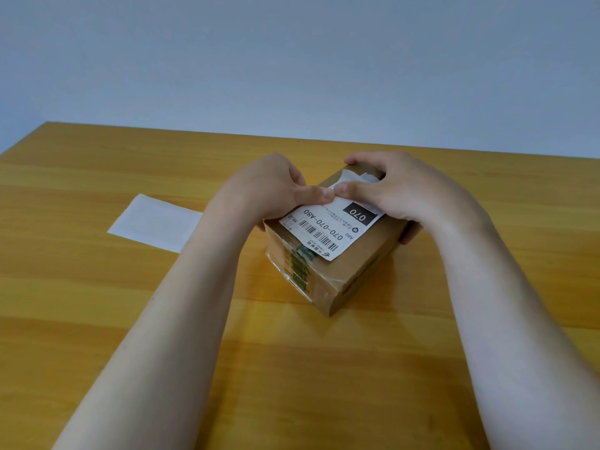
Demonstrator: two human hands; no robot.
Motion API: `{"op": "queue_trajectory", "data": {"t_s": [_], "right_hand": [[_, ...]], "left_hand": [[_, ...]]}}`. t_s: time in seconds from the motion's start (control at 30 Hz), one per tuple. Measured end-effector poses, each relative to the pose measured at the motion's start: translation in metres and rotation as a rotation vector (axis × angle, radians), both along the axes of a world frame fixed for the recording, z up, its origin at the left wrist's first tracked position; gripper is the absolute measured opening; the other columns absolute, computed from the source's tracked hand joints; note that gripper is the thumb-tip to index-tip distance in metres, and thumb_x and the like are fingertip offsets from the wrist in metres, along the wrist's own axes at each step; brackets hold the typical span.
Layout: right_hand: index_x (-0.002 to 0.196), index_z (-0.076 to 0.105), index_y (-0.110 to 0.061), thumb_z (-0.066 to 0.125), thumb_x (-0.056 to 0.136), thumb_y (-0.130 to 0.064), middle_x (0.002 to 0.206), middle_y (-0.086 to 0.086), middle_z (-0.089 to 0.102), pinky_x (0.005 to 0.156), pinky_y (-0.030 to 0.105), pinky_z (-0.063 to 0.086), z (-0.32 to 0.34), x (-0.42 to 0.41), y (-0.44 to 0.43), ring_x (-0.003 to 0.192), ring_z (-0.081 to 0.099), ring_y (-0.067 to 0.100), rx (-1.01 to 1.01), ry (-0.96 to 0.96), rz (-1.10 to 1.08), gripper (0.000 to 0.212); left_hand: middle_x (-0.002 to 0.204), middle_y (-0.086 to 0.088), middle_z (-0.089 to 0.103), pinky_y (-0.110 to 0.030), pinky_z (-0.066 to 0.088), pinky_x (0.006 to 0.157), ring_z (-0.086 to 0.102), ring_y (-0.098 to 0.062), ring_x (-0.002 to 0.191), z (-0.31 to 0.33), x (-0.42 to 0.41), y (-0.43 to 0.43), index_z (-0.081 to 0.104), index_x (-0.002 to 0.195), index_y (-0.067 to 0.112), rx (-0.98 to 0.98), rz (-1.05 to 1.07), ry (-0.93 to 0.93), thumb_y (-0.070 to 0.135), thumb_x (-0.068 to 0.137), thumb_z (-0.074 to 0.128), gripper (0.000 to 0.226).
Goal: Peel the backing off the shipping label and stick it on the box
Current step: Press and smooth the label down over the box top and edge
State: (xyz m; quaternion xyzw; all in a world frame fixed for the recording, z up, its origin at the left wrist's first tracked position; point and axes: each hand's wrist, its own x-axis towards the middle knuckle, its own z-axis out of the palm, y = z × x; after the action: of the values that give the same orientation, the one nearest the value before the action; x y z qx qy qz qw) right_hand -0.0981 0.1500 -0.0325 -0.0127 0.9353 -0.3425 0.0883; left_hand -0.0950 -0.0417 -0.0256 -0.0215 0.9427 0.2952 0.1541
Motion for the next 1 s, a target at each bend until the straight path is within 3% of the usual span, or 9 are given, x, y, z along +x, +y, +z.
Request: {"op": "queue_trajectory", "data": {"t_s": [0.13, 0.27, 0.37, 0.47, 0.57, 0.63, 0.77, 0.9, 1.0], "right_hand": [[0.144, 0.056, -0.053, 0.069, 0.087, -0.065, 0.146, -0.005, 0.057, 0.076, 0.044, 0.052, -0.003, -0.002, -0.005, 0.109, 0.058, 0.023, 0.037, 0.022, -0.041, 0.059], [0.136, 0.059, -0.059, 0.065, 0.083, -0.073, 0.138, -0.008, 0.063, 0.085, 0.054, 0.06, -0.007, -0.001, -0.008, 0.116, 0.063, 0.029, 0.084, 0.079, -0.115, 0.055], [0.137, 0.058, -0.06, 0.061, 0.085, -0.073, 0.136, -0.01, 0.064, 0.089, 0.055, 0.06, -0.007, 0.0, -0.01, 0.116, 0.064, 0.029, 0.095, 0.084, -0.109, 0.054], [0.137, 0.059, -0.057, 0.061, 0.087, -0.069, 0.14, -0.011, 0.063, 0.096, 0.051, 0.057, -0.007, -0.001, -0.009, 0.119, 0.063, 0.024, 0.058, 0.075, -0.085, 0.052], [0.149, 0.055, -0.046, 0.069, 0.091, -0.059, 0.151, -0.009, 0.057, 0.094, 0.033, 0.049, -0.006, -0.004, -0.005, 0.12, 0.06, 0.013, -0.099, 0.083, -0.073, 0.061], [0.155, 0.051, -0.04, 0.073, 0.09, -0.057, 0.154, -0.009, 0.054, 0.091, 0.029, 0.042, -0.004, -0.006, 0.0, 0.116, 0.055, 0.008, -0.178, 0.056, -0.061, 0.07], [0.153, 0.053, -0.039, 0.086, 0.077, -0.053, 0.144, -0.012, 0.057, 0.103, 0.032, 0.045, -0.003, -0.009, 0.011, 0.123, 0.057, 0.009, -0.204, -0.049, 0.003, 0.085], [0.154, 0.051, -0.041, 0.095, 0.067, -0.047, 0.151, -0.011, 0.054, 0.117, 0.042, 0.044, -0.005, -0.012, 0.02, 0.133, 0.057, 0.016, -0.182, -0.1, 0.072, 0.098], [0.157, 0.047, -0.039, 0.099, 0.063, -0.043, 0.15, -0.012, 0.055, 0.116, 0.04, 0.045, -0.006, -0.014, 0.022, 0.13, 0.059, 0.015, -0.189, -0.133, 0.12, 0.107]], "left_hand": [[0.08, 0.003, 0.069, -0.028, 0.04, 0.05, 0.06, -0.013, 0.063, -0.002, -0.001, 0.002, 0.073, 0.094, 0.017, -0.054, -0.009, 0.006, 0.068, 0.09, 0.065, 0.052], [0.075, 0.002, 0.07, -0.029, 0.045, 0.061, 0.066, -0.018, 0.067, -0.009, -0.003, 0.008, 0.066, 0.077, 0.017, -0.055, 0.077, 0.075, 0.075, 0.084, 0.064, 0.059], [0.076, 0.001, 0.071, -0.031, 0.05, 0.067, 0.069, -0.02, 0.072, -0.01, -0.005, 0.009, 0.066, 0.077, 0.017, -0.066, 0.09, 0.079, 0.076, 0.085, 0.062, 0.06], [0.087, 0.0, 0.077, -0.037, 0.058, 0.075, 0.074, -0.02, 0.081, -0.008, -0.003, 0.009, 0.071, 0.092, 0.014, -0.044, 0.057, 0.022, 0.073, 0.09, 0.058, 0.06], [0.086, 0.008, 0.075, -0.032, 0.053, 0.067, 0.075, -0.012, 0.073, -0.003, 0.001, 0.009, 0.067, 0.102, 0.02, 0.005, 0.026, -0.033, 0.059, 0.101, 0.053, 0.042], [0.094, 0.012, 0.074, -0.031, 0.049, 0.066, 0.076, -0.01, 0.075, 0.001, 0.003, 0.007, 0.065, 0.114, 0.021, 0.026, 0.016, -0.042, 0.055, 0.102, 0.055, 0.037], [0.11, 0.009, 0.075, -0.042, 0.062, 0.084, 0.077, -0.012, 0.083, 0.004, 0.004, 0.001, 0.041, 0.156, 0.028, 0.104, -0.03, -0.087, 0.057, 0.09, 0.073, 0.079], [0.106, 0.009, 0.075, -0.035, 0.063, 0.073, 0.077, -0.015, 0.084, 0.001, 0.003, -0.002, 0.046, 0.151, 0.038, 0.174, -0.07, -0.13, 0.053, 0.084, 0.08, 0.076], [0.108, 0.008, 0.07, -0.034, 0.063, 0.07, 0.077, -0.018, 0.085, -0.002, 0.0, -0.003, 0.029, 0.16, 0.042, 0.211, -0.048, -0.142, 0.048, 0.085, 0.082, 0.092]]}}
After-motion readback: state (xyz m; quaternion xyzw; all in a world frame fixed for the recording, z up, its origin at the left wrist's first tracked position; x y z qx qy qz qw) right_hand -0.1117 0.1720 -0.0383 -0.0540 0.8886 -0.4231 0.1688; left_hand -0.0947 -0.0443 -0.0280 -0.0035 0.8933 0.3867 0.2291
